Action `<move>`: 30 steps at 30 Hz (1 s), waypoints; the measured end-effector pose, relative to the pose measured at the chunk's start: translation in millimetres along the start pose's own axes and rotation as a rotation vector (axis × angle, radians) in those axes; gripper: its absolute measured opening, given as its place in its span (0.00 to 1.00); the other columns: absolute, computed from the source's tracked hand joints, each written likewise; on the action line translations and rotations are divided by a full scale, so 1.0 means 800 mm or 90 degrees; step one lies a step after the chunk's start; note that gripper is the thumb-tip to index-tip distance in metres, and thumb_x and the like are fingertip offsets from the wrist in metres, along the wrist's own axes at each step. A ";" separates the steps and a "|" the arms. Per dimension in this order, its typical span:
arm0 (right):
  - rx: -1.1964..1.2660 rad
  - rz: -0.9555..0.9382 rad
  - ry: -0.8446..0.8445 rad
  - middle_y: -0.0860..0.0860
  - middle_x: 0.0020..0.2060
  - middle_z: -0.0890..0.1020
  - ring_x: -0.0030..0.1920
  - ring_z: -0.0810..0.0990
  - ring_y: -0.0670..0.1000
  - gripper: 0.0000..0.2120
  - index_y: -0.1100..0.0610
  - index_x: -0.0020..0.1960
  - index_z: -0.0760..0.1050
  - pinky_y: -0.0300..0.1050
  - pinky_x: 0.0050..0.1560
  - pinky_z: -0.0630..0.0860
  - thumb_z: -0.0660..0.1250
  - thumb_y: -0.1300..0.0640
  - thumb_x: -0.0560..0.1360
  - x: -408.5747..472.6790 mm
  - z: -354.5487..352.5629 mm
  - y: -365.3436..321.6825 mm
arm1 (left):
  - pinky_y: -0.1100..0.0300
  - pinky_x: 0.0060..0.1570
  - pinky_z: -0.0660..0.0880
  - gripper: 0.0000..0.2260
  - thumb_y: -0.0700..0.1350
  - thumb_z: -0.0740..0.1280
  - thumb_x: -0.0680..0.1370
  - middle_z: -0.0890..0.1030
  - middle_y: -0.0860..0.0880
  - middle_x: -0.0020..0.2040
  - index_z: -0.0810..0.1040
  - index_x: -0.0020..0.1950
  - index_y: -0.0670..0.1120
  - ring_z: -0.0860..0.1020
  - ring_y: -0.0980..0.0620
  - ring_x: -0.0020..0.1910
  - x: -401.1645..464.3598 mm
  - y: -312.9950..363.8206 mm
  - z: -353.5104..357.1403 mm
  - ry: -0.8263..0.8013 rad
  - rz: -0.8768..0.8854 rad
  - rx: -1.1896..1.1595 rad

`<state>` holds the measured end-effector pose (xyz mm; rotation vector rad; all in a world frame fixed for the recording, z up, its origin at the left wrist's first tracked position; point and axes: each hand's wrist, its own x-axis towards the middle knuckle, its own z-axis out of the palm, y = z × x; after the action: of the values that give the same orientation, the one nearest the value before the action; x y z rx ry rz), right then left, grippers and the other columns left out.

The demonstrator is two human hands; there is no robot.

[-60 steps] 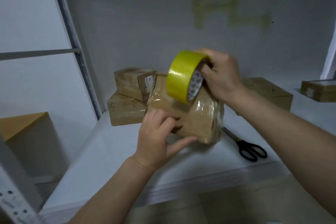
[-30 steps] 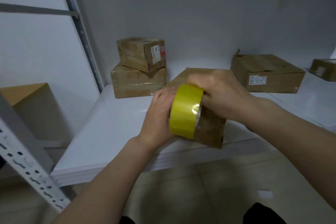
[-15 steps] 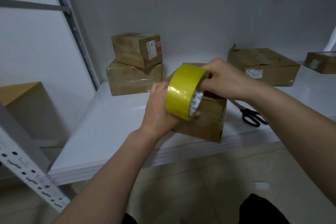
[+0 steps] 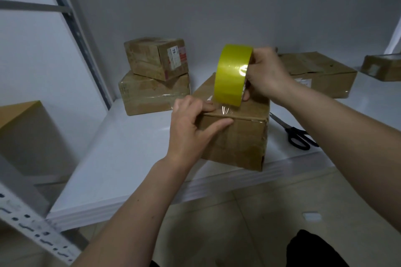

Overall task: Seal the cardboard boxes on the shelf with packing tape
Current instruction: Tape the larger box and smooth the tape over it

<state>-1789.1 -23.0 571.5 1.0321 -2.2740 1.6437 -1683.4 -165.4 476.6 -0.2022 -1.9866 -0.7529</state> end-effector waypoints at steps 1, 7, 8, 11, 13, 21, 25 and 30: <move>0.001 0.000 -0.002 0.56 0.27 0.78 0.25 0.78 0.59 0.11 0.60 0.36 0.75 0.47 0.22 0.73 0.64 0.66 0.77 0.004 0.001 0.004 | 0.54 0.50 0.71 0.16 0.59 0.73 0.69 0.77 0.56 0.45 0.81 0.46 0.48 0.72 0.53 0.49 0.000 0.002 0.000 -0.004 0.004 0.002; -0.078 -0.086 -0.023 0.57 0.39 0.81 0.40 0.79 0.51 0.05 0.70 0.45 0.78 0.37 0.38 0.72 0.67 0.66 0.75 0.030 0.002 0.032 | 0.50 0.46 0.70 0.17 0.60 0.70 0.70 0.79 0.53 0.44 0.81 0.44 0.46 0.74 0.47 0.47 -0.007 0.018 0.011 0.011 -0.005 0.073; -0.084 -0.098 -0.033 0.55 0.39 0.81 0.41 0.78 0.49 0.05 0.69 0.45 0.78 0.36 0.38 0.72 0.68 0.66 0.75 0.030 0.001 0.037 | 0.50 0.46 0.70 0.17 0.60 0.70 0.71 0.80 0.52 0.43 0.81 0.44 0.46 0.75 0.46 0.47 -0.009 0.018 0.013 0.017 -0.002 0.087; -0.100 -0.115 -0.056 0.48 0.38 0.81 0.40 0.79 0.45 0.03 0.64 0.44 0.78 0.38 0.42 0.73 0.68 0.64 0.76 0.031 -0.001 0.046 | 0.49 0.45 0.70 0.18 0.61 0.70 0.71 0.81 0.49 0.43 0.81 0.45 0.45 0.76 0.44 0.45 -0.011 0.018 0.019 0.038 0.005 0.123; -0.117 -0.092 -0.064 0.56 0.40 0.83 0.44 0.82 0.53 0.07 0.66 0.45 0.78 0.46 0.45 0.76 0.68 0.61 0.76 0.037 -0.001 0.050 | 0.48 0.44 0.71 0.19 0.61 0.70 0.71 0.81 0.49 0.43 0.81 0.45 0.45 0.76 0.44 0.45 -0.010 0.019 0.021 0.041 0.006 0.149; -0.088 0.082 -0.136 0.47 0.31 0.82 0.37 0.80 0.43 0.16 0.54 0.30 0.80 0.37 0.38 0.75 0.68 0.56 0.75 0.020 -0.017 0.056 | 0.52 0.49 0.65 0.21 0.64 0.67 0.71 0.79 0.51 0.43 0.80 0.49 0.48 0.73 0.50 0.46 -0.015 0.041 0.030 0.081 -0.032 0.235; -0.009 0.085 -0.136 0.47 0.28 0.75 0.20 0.70 0.34 0.20 0.51 0.27 0.72 0.27 0.23 0.65 0.67 0.66 0.76 0.023 -0.015 0.045 | 0.48 0.55 0.68 0.12 0.54 0.73 0.74 0.82 0.48 0.45 0.84 0.47 0.46 0.74 0.48 0.45 -0.016 0.050 0.052 0.170 0.097 0.289; 0.033 0.095 -0.171 0.44 0.22 0.76 0.20 0.72 0.35 0.17 0.56 0.31 0.73 0.27 0.24 0.66 0.65 0.71 0.75 0.023 -0.014 0.053 | 0.49 0.55 0.76 0.10 0.39 0.64 0.82 0.83 0.42 0.57 0.84 0.55 0.39 0.81 0.44 0.56 -0.012 0.044 0.065 -0.025 0.289 0.145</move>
<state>-1831.5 -14.4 551.7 1.1865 -2.5466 1.7204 -1701.5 -105.5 465.4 -0.5135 -1.9442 -0.2312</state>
